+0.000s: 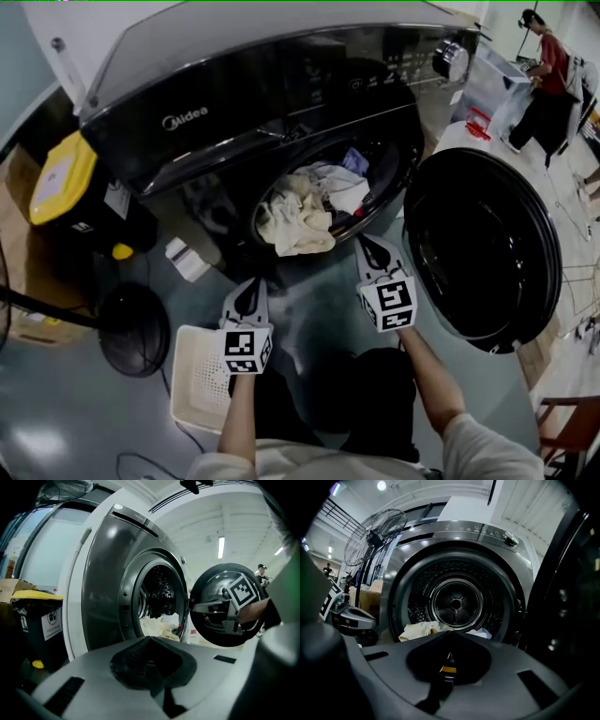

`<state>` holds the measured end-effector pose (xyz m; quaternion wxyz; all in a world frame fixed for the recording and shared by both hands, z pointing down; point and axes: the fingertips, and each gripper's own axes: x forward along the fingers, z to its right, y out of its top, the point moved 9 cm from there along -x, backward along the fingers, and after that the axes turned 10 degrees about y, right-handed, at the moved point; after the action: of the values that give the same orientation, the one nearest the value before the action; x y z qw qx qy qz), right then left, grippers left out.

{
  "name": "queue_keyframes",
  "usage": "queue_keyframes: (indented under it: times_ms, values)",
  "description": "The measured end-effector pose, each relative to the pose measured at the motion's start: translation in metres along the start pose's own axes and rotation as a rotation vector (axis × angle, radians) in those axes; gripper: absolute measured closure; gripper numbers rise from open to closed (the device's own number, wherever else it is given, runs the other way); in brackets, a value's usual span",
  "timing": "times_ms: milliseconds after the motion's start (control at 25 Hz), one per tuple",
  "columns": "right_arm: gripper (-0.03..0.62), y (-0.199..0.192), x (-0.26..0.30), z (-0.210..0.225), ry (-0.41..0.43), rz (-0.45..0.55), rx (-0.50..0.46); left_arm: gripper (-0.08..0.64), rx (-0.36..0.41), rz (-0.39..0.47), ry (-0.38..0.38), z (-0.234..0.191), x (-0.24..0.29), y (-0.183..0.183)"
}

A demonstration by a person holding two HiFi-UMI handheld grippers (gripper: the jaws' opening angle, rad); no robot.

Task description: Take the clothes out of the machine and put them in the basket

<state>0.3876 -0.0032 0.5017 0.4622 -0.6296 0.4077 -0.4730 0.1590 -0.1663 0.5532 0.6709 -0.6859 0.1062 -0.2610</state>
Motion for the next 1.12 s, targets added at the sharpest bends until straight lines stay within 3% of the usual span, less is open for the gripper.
queue_keyframes:
  times_ms: [600, 720, 760, 800, 840, 960, 1120]
  values:
    - [0.568, -0.005, -0.002, 0.001, 0.004, -0.010, 0.020, 0.541, 0.018, 0.028, 0.013, -0.007, -0.006, 0.002]
    - [0.555, -0.009, 0.002, 0.001, 0.044, -0.008, 0.047, 0.541, 0.020, 0.033, 0.016, -0.006, -0.007, 0.002]
    - [0.480, -0.010, 0.003, 0.001, 0.070, -0.002, 0.064, 0.541, 0.020, 0.031, 0.016, -0.007, -0.007, 0.002]
    - [0.366, -0.011, 0.004, 0.000, 0.093, 0.002, 0.081, 0.541, 0.021, 0.029, 0.015, -0.007, -0.008, 0.001]
    - [0.319, -0.012, 0.005, -0.001, 0.108, 0.005, 0.094, 0.541, 0.022, 0.027, 0.016, -0.007, -0.009, 0.001]
    - [0.255, -0.016, 0.008, -0.001, 0.121, 0.009, 0.112, 0.541, 0.019, 0.026, 0.022, -0.009, -0.012, 0.001]
    - [0.229, -0.017, 0.020, -0.003, 0.158, -0.002, 0.140, 0.541, 0.019, 0.029, 0.033, -0.012, -0.015, 0.001]
